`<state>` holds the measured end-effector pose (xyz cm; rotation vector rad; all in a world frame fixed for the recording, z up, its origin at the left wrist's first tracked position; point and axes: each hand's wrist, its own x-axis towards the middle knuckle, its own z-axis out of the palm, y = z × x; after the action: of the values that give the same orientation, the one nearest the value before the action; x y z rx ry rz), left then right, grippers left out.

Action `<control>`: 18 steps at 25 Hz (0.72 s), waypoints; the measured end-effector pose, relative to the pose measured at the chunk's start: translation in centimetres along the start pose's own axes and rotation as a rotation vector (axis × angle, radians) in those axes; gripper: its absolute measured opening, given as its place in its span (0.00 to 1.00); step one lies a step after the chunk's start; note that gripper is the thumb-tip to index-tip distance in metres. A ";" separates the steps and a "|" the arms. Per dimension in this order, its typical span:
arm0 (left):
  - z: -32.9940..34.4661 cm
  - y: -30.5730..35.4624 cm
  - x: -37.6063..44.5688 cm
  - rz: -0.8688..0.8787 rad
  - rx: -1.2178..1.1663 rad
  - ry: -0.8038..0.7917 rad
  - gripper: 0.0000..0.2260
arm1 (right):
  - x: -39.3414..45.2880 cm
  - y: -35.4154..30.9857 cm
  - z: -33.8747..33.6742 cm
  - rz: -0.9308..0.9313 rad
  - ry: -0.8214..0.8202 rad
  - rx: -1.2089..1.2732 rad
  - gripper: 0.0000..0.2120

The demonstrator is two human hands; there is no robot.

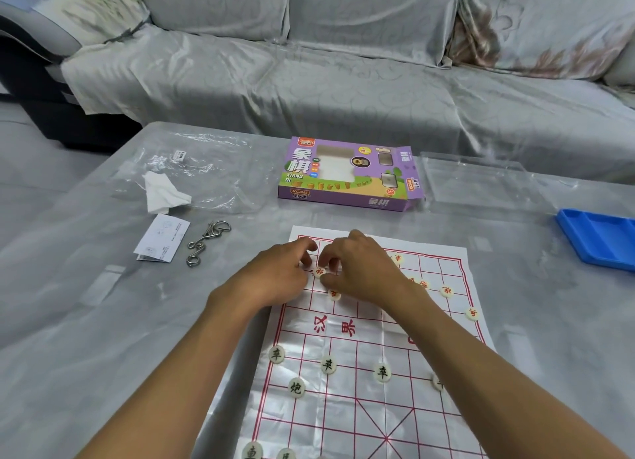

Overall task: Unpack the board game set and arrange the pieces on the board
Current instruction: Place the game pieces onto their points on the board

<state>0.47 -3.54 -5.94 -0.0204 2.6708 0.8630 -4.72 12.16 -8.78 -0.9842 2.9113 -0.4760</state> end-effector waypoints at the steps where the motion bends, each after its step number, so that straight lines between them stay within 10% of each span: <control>1: 0.0 0.0 0.0 0.001 0.005 0.001 0.26 | 0.1 -0.1 0.1 -0.003 0.006 0.001 0.12; 11: 0.2 -0.2 0.4 0.033 0.043 0.022 0.24 | -0.5 0.1 -0.8 -0.009 0.049 0.018 0.13; 18: 0.3 -0.3 0.5 0.030 0.072 0.013 0.21 | -7.1 9.8 -7.2 0.322 0.208 0.108 0.06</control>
<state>0.08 -3.54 -6.48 0.0308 2.7192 0.7776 -5.71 25.73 -5.33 -0.4639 3.0994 -0.7423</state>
